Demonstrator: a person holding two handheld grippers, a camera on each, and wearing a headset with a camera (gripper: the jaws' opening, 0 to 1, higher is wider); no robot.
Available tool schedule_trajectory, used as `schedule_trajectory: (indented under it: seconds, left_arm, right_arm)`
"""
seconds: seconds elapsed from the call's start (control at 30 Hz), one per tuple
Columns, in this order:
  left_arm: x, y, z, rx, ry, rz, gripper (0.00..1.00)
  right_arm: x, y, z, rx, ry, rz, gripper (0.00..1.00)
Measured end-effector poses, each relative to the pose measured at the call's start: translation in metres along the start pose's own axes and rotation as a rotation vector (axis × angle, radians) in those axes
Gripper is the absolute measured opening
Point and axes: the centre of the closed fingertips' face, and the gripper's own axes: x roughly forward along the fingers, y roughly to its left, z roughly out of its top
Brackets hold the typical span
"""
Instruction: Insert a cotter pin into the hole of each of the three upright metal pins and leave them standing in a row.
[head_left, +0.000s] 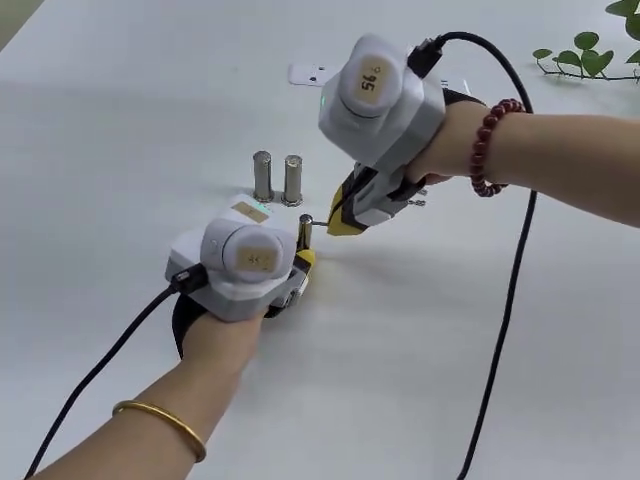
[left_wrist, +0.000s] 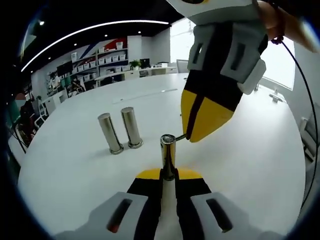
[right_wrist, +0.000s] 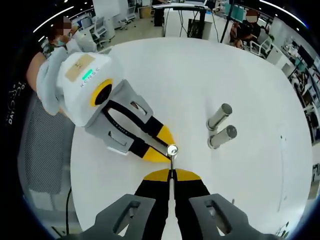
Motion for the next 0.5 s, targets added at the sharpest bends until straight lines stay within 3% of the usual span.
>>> schedule_trajectory:
  seconds: [0.5]
  left_arm:
    - [-0.0001, 0.0008, -0.0012, 0.003, 0.004, 0.016, 0.06]
  right_arm:
    - [0.0003, -0.0006, 0.0038, -0.013, -0.004, -0.012, 0.0]
